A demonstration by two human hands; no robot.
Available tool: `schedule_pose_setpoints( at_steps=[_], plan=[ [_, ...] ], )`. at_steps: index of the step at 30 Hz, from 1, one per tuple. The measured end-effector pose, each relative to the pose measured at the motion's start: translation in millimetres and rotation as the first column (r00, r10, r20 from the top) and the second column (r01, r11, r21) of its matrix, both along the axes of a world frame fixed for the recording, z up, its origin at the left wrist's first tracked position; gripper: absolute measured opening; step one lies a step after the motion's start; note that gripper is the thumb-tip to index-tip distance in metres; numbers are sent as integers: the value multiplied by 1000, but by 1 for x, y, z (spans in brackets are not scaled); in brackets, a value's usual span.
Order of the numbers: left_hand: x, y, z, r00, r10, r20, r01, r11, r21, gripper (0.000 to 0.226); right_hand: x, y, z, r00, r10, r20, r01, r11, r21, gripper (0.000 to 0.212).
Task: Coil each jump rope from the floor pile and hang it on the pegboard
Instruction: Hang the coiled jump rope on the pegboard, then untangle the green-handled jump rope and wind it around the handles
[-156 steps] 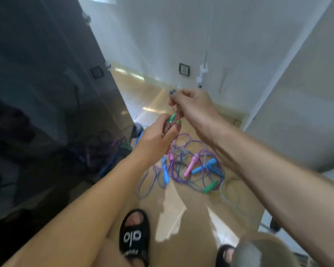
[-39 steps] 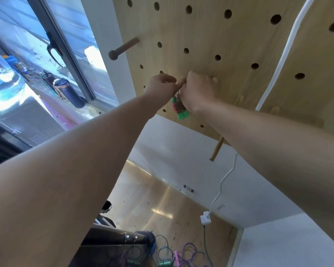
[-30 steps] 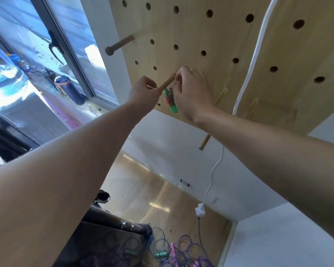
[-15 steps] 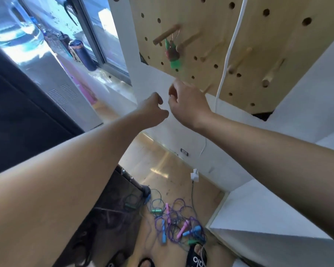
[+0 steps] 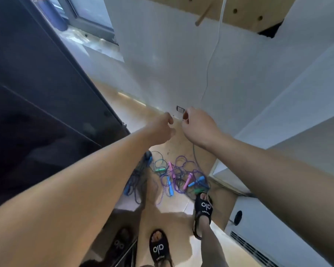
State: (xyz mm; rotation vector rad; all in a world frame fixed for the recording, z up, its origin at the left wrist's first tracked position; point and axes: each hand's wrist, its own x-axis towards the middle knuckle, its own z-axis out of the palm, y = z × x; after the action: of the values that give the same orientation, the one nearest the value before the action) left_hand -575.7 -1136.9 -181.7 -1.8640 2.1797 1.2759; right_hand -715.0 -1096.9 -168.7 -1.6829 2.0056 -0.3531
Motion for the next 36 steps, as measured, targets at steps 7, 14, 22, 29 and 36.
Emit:
schedule_pose_setpoints(
  at_steps=[7,14,22,29,36],
  plan=[
    [5,75,-119,999,49,-18,-46,984,172,16,7,81,-107,999,-26,20,22,988,152,8],
    [-17,140,-308,1000,-13,-10,15,980,198,20,-19,136,-311,969,-225,100,172,908,382,8],
    [-41,188,-556,1000,14,3,-15,958,286,39,-70,191,-584,981,-192,-13,167,819,549,37],
    [-36,198,-702,999,22,28,-29,963,268,44,-72,192,-749,985,-37,-167,113,876,469,30],
    [-43,190,-753,997,-40,59,30,985,167,45,-65,174,-806,820,342,-460,-224,930,292,33]
  ],
)
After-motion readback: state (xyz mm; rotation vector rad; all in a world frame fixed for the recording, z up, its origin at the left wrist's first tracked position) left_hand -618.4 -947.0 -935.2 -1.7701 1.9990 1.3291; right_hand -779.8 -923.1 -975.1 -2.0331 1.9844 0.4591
